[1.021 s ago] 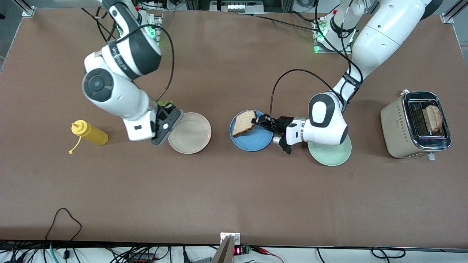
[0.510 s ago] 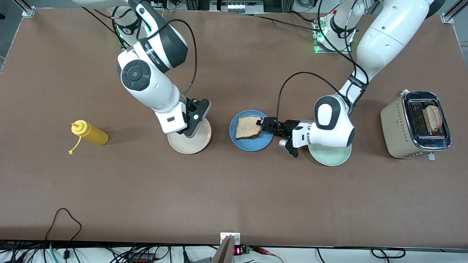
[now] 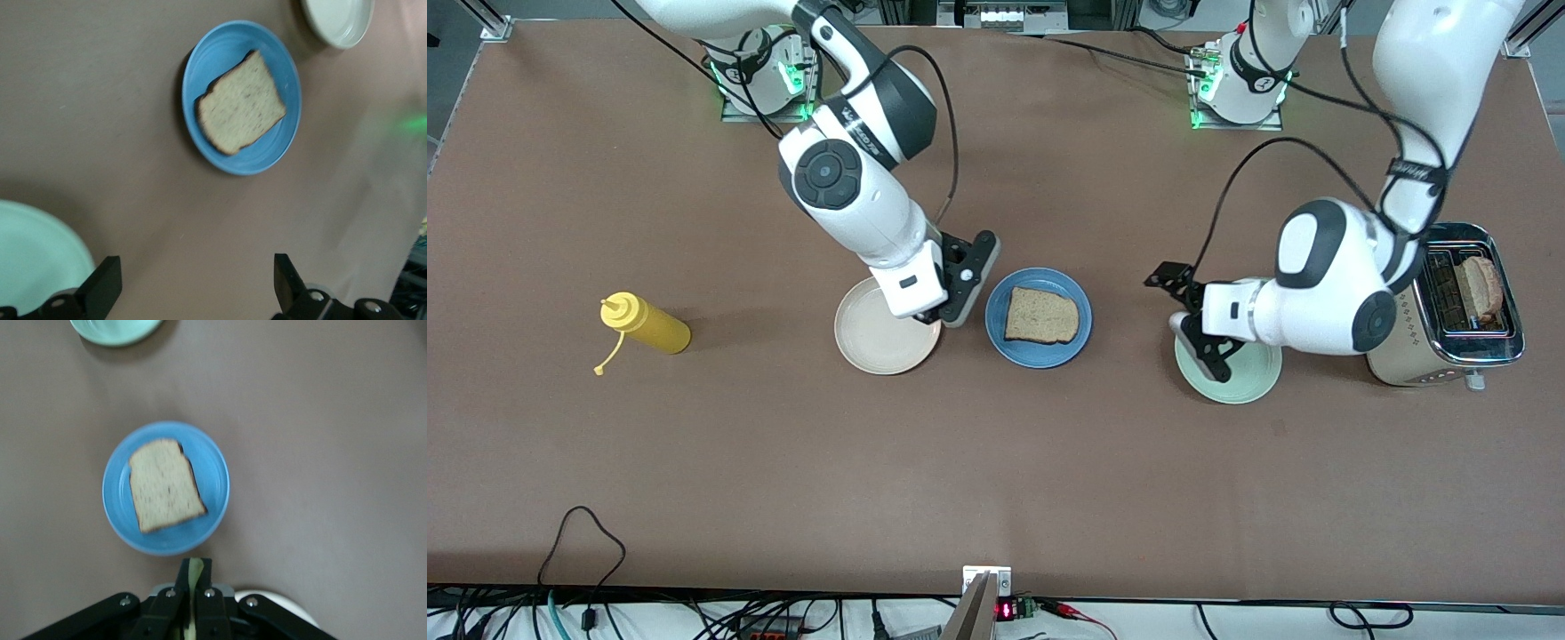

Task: Make sandwich in blue plate with both arms
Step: 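Lower the lettuce onto the toast with the right gripper and release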

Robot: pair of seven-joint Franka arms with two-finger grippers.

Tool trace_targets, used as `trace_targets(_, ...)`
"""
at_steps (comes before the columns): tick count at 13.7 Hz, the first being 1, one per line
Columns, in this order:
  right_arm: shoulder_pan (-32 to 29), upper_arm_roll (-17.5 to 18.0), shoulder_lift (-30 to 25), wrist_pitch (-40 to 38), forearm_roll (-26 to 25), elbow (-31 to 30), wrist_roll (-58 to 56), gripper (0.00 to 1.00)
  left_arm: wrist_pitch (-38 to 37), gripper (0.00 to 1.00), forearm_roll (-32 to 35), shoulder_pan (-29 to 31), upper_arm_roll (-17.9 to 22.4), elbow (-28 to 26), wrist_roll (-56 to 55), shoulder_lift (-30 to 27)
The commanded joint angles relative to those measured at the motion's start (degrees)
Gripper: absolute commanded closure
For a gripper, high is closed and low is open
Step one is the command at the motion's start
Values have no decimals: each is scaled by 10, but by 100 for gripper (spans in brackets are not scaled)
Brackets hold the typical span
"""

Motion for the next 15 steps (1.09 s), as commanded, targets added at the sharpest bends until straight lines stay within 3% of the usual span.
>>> trace_targets(1,39,-2,63,36,5,63,19,100,-80,0,110,5,4,44,-9,-29)
trace_targets(5,70,-5,97,105,2,69,24,100,-215,0,230,28,4,157,-10,-30)
trace_targets(9,75,-5,132,175,2,69,26,100,-227,0,260,97,1,229,-8,-44)
trace_targets(15,105,-15,185,277,-1,69,44,100,-223,0,275,118,4,233,-62,-43)
